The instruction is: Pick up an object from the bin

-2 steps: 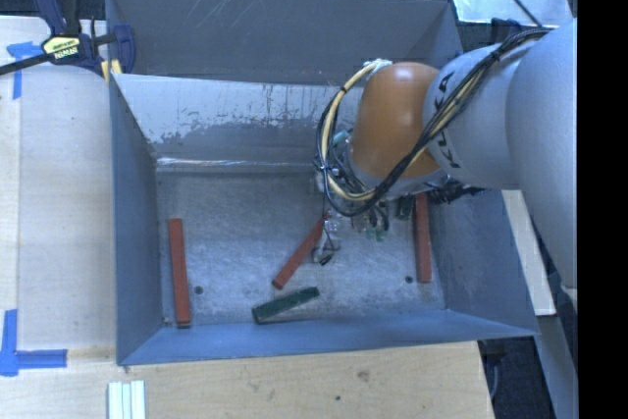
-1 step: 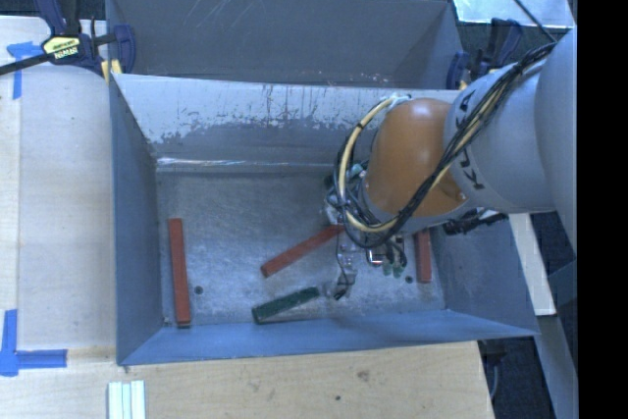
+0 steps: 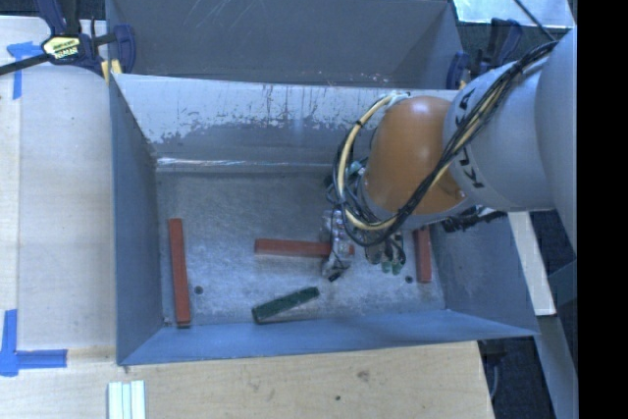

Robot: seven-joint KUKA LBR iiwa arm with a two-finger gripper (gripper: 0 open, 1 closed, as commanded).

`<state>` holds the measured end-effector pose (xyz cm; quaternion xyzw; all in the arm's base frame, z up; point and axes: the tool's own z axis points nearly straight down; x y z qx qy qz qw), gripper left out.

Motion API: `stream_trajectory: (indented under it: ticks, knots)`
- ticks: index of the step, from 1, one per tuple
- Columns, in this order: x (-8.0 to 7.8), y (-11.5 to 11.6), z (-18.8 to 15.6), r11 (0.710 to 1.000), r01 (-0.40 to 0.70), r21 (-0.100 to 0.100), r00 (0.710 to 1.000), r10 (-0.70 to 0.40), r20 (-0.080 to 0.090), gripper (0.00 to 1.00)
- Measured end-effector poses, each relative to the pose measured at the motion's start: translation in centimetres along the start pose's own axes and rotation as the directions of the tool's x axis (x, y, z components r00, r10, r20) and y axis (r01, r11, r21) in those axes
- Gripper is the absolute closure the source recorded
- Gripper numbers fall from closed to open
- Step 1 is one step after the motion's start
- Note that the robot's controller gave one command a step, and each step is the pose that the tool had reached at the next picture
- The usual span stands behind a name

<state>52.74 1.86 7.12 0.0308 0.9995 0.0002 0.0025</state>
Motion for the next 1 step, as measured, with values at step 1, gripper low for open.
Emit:
stream_trajectory:
  ticks: [1]
  knots:
    - [-0.87, -2.81, -15.58, 0.999, 0.052, 0.002, 0.999, -0.053, 0.007, 1.0]
